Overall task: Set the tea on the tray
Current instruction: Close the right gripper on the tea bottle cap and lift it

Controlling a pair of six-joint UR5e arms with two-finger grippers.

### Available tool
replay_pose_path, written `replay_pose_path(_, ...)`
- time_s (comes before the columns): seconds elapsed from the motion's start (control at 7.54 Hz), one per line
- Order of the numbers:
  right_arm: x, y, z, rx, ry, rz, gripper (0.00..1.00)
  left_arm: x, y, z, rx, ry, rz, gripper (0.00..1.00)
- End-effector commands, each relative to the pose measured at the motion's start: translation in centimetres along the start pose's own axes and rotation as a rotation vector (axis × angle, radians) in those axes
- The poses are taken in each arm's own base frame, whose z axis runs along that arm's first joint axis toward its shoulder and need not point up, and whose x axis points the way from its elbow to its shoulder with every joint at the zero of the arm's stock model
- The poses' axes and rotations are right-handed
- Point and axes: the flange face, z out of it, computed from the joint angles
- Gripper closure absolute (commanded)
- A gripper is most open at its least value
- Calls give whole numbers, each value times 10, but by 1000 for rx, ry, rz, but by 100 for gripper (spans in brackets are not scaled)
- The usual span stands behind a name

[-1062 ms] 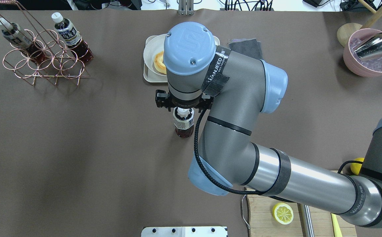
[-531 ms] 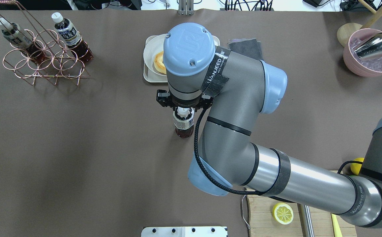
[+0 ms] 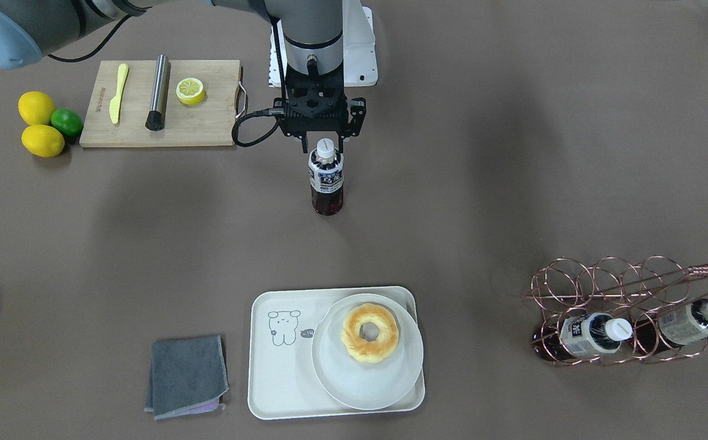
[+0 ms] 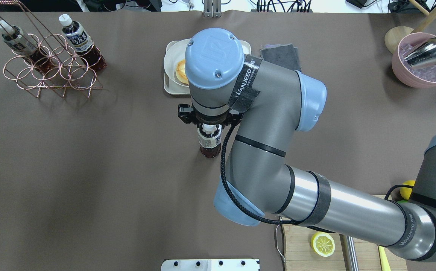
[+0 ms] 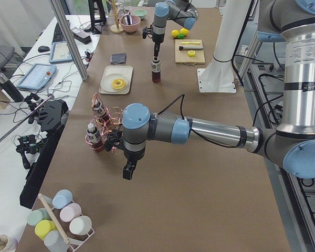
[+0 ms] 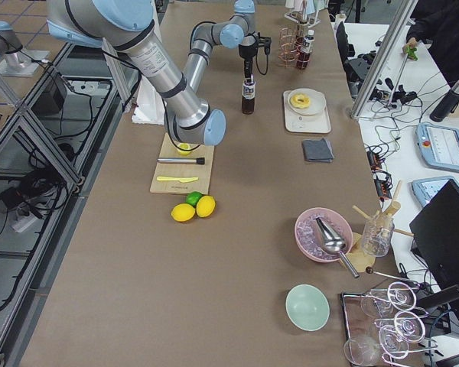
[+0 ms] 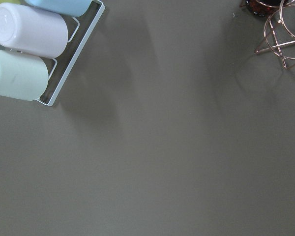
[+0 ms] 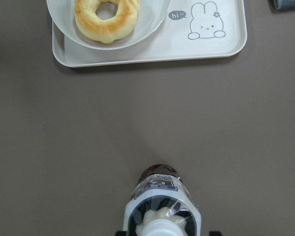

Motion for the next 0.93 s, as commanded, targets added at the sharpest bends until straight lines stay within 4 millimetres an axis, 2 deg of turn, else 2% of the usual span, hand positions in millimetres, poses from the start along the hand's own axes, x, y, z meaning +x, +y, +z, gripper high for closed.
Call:
replay_pose_path(0.0, -1, 1, 0, 7, 0, -3, 97, 0, 0, 0, -2, 0, -1, 2)
replay_pose_path(0.13, -1, 0, 1, 10, 3, -2, 100, 0, 0, 0, 0, -1, -1, 2)
replay_pose_path(0.4, -2, -1, -4, 28, 1, -3, 100, -3, 1, 2, -3, 0, -4, 2)
replay_pose_path(0.66, 6, -35, -31, 50, 2, 42, 100, -1, -3, 1, -1, 0, -2, 2)
replay_pose_path(0.8, 2, -62, -53, 15, -12, 75, 100, -1, -4, 0, 0, -1, -1, 2)
